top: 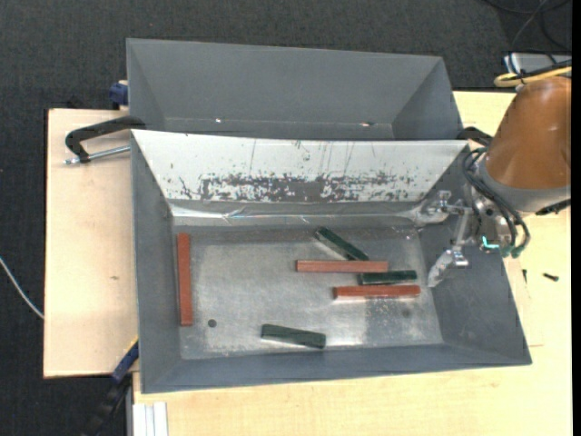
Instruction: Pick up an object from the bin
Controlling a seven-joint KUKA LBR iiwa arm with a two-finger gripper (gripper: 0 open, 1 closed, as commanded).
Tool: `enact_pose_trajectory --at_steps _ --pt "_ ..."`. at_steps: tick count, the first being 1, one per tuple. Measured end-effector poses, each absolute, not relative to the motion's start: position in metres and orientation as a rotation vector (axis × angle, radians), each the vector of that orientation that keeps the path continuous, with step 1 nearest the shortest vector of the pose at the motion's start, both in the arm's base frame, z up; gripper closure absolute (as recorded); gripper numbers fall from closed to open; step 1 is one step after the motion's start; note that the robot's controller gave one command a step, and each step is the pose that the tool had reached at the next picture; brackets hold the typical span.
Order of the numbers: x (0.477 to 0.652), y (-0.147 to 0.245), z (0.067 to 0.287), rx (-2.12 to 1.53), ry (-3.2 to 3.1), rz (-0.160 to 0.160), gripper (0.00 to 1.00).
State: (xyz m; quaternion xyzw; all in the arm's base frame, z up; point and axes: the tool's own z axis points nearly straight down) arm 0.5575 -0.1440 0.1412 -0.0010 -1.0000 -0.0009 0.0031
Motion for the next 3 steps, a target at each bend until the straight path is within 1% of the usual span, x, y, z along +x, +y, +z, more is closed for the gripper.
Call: enact_pose_trajectory --at_steps 1,2,3 --pt "0.560 -0.143 0.146 0.000 -3.144 0.000 0.00" --pt "0.551 -0.071 0.077 0.102 -3.145 0.000 0.00" --pt "0.553 -0.065 0.078 0.090 -3.144 -0.001 0.00"
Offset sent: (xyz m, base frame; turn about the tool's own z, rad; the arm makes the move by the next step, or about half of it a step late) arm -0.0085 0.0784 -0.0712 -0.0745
